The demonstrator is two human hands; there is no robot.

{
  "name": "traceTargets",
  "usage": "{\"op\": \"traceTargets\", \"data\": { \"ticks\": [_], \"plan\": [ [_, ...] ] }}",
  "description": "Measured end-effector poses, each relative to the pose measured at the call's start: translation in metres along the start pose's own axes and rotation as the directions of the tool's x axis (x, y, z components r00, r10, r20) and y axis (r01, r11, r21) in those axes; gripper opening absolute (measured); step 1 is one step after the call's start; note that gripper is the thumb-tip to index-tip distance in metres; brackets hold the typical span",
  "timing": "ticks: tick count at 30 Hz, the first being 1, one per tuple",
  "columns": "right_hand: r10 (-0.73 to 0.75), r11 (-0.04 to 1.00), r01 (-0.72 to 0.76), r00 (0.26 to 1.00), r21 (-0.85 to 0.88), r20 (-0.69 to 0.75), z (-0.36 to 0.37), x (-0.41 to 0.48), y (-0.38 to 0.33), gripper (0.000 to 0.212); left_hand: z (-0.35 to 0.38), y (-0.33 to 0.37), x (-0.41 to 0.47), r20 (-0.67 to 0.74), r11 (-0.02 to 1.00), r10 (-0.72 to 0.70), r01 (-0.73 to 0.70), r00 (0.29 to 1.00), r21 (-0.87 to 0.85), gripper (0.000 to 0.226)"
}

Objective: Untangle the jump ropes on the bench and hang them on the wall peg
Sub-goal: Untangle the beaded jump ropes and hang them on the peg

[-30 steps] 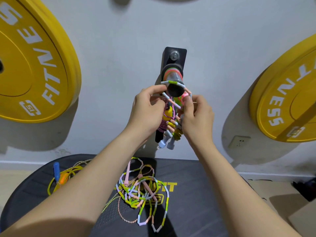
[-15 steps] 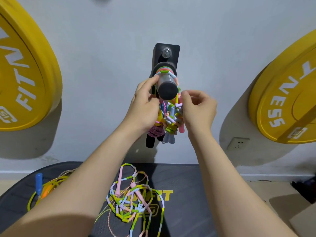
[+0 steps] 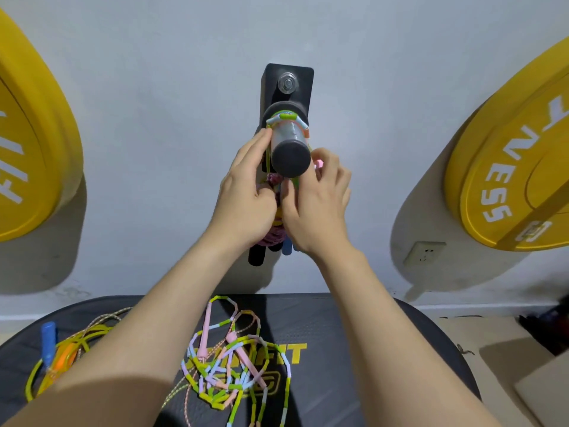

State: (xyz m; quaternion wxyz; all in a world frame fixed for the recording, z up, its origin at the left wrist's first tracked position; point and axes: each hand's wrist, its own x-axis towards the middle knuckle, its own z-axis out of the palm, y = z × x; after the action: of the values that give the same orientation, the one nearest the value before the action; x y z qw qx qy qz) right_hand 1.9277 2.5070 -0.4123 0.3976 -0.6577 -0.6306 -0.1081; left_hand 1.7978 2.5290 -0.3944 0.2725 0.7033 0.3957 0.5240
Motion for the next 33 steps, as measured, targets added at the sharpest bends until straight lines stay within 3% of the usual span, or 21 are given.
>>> {"op": "traceTargets", "data": {
  "ticks": [5,8,10,12,13,15,17,19,21,23,26,28,30,32,33],
  "plan": [
    [-0.014,0.995,0.007,0.997,0.097,0.071,-0.014,0.002,0.002,0.059,-0.007,-0.007,0.004,0.175,0.999,-0.019,0.024,0.984,-0.024,0.084],
    [-0.008,0.969,0.001,1.0,0.246,0.026,-0.025,-0.013,0.002,0.06,-0.01,-0.011,-0.013,0.18,0.989,-0.015,-0.012,0.984,0.147,0.056],
    [0.004,0.981,0.007,0.998,0.194,-0.056,-0.03,-0.029,-0.004,0.054,-0.016,-0.015,-0.032,0.134,0.98,0.025,-0.051,0.991,0.194,0.044],
    [-0.054,0.996,0.064,0.986,0.06,-0.156,-0.034,-0.043,-0.012,0.034,-0.027,-0.026,-0.049,0.069,0.967,0.047,-0.063,0.997,0.248,0.038],
    [-0.071,0.994,0.081,0.987,0.069,-0.141,-0.036,-0.049,-0.017,0.022,-0.035,-0.034,-0.056,0.046,0.953,0.03,-0.042,0.999,0.299,0.035],
    [-0.05,0.979,0.032,0.995,0.2,0.085,-0.039,-0.063,-0.029,0.01,-0.054,-0.049,-0.072,0.114,0.904,-0.069,0.014,0.991,0.427,0.025],
    [-0.082,0.984,0.005,0.898,0.177,0.433,-0.038,-0.08,-0.04,0.006,-0.072,-0.063,-0.09,0.337,0.806,-0.241,-0.006,0.91,0.592,0.02],
    [-0.132,0.991,0.12,0.699,0.067,0.703,-0.033,-0.099,-0.049,0.013,-0.085,-0.073,-0.111,0.544,0.691,-0.422,-0.131,0.725,0.711,0.016],
    [-0.093,0.972,0.233,0.484,-0.025,0.87,-0.026,-0.114,-0.053,0.019,-0.093,-0.082,-0.136,0.64,0.625,-0.55,-0.244,0.536,0.741,0.022],
    [-0.021,0.948,0.305,0.345,-0.091,0.938,-0.017,-0.125,-0.049,0.024,-0.094,-0.093,-0.163,0.671,0.617,-0.628,-0.273,0.394,0.738,0.038],
    [0.038,0.93,0.335,0.318,-0.15,0.947,-0.008,-0.135,-0.043,0.035,-0.089,-0.109,-0.206,0.699,0.625,-0.668,-0.318,0.255,0.713,0.053],
    [0.065,0.925,0.334,0.334,-0.182,0.94,0.003,-0.143,-0.039,0.039,-0.083,-0.115,-0.23,0.725,0.638,-0.657,-0.361,0.205,0.68,0.053],
    [0.072,0.919,0.343,0.341,-0.196,0.937,0.018,-0.153,-0.035,0.035,-0.079,-0.118,-0.242,0.762,0.667,-0.612,-0.379,0.211,0.641,0.05],
    [0.059,0.925,0.343,0.298,-0.165,0.953,0.034,-0.164,-0.032,0.015,-0.077,-0.12,-0.243,0.8,0.719,-0.558,-0.351,0.223,0.6,0.049],
    [0.046,0.929,0.347,0.241,-0.131,0.969,0.041,-0.17,-0.03,0.03,-0.077,-0.122,-0.241,0.82,0.755,-0.533,-0.321,0.208,0.572,0.05]
  ]
}}
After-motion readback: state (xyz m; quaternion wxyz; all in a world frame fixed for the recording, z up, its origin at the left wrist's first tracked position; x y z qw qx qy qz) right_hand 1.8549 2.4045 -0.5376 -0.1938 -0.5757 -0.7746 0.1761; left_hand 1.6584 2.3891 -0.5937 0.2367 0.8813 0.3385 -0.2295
